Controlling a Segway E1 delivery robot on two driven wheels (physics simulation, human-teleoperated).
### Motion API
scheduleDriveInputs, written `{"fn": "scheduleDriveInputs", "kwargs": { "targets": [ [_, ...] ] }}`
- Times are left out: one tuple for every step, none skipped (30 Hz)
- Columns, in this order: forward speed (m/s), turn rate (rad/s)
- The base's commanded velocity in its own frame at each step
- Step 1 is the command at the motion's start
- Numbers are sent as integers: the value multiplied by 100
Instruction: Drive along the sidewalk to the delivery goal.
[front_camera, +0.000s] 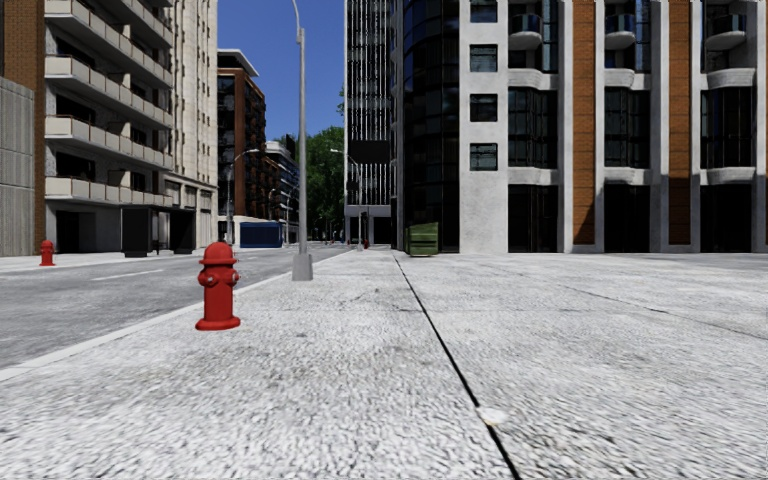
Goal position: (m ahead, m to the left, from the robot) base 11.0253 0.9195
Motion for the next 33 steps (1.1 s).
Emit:
{"fn": "scheduleDriveInputs", "kwargs": {
  "targets": [
    [200,0],
    [200,0],
    [200,0],
    [200,0],
    [200,0],
    [200,0],
    [200,0],
    [200,0],
    [200,0],
    [200,0],
    [200,0],
    [200,0],
    [200,0],
    [200,0],
    [200,0],
    [200,0],
    [200,0],
    [200,0],
    [200,0],
    [200,0],
    [200,0],
    [200,0],
    [200,0],
    [200,0],
    [200,0],
    [200,0],
    [200,0],
    [200,0],
    [200,0],
    [200,0],
    [200,0],
    [200,0],
    [200,0]
  ]
}}
